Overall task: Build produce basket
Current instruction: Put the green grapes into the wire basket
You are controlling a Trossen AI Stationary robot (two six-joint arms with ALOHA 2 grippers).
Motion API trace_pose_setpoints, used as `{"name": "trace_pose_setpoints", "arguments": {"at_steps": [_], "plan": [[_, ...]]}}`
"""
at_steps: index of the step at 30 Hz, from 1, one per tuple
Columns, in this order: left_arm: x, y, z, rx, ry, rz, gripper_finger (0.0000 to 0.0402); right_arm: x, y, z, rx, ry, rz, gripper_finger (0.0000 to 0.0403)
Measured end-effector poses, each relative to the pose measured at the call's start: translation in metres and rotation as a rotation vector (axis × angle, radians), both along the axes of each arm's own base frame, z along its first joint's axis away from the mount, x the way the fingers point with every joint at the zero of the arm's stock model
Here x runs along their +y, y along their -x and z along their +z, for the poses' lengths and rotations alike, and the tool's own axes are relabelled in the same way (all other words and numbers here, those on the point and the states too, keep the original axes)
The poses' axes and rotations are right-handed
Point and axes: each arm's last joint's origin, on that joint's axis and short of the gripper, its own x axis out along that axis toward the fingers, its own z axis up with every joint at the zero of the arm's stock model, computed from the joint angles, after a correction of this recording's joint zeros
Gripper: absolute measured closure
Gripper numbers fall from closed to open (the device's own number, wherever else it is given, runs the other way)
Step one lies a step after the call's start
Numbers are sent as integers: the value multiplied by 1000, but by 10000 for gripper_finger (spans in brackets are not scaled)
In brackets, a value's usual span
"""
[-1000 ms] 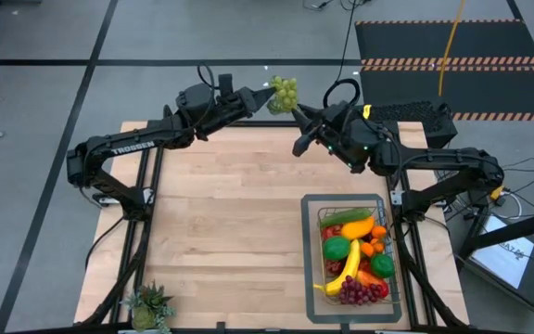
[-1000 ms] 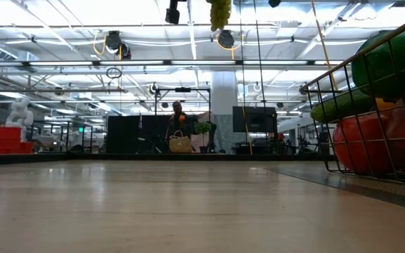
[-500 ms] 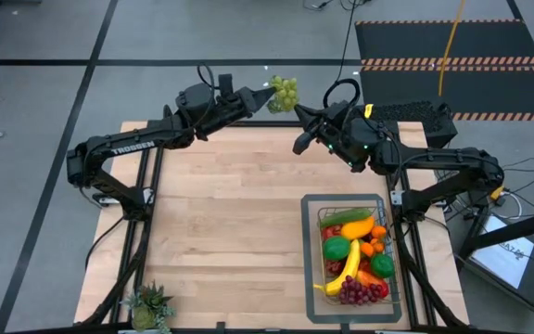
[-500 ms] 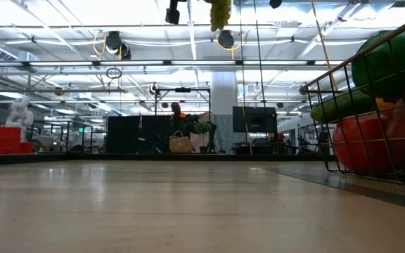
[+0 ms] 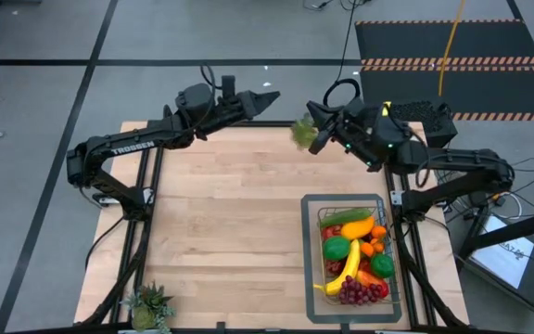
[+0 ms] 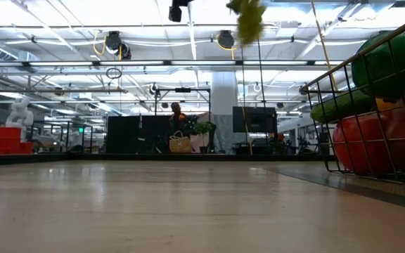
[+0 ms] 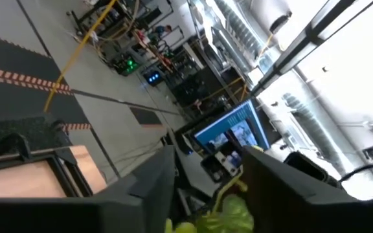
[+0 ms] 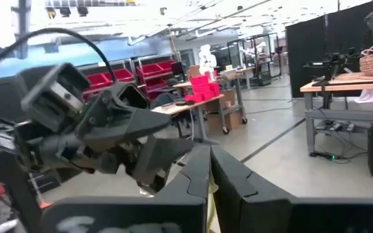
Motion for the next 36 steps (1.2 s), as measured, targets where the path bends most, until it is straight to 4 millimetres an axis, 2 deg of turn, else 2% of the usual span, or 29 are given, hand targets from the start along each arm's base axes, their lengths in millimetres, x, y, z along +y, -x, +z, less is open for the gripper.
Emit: {"name": "trace_pose_setpoints", "arguments": {"at_steps": [5, 10, 15, 20, 28, 36], "plan": [[-1, 0, 0, -1, 18, -42, 174, 2, 14, 8, -22, 3, 32, 402], [-3, -1, -1, -3, 50, -93, 162, 5, 28, 18, -72, 6, 101, 403], [-7, -3, -5, 33, 87, -138, 179, 11, 46, 30, -131, 42, 277, 403], [-15, -5, -5, 31, 81, -166, 210, 22, 61, 37, -95, 194, 488, 403], [-36, -10, -4, 19, 90, -216, 251, 45, 74, 36, 47, 477, 599, 403], [-63, -15, 2, -29, 52, -240, 270, 66, 78, 35, 54, 521, 672, 403]]}}
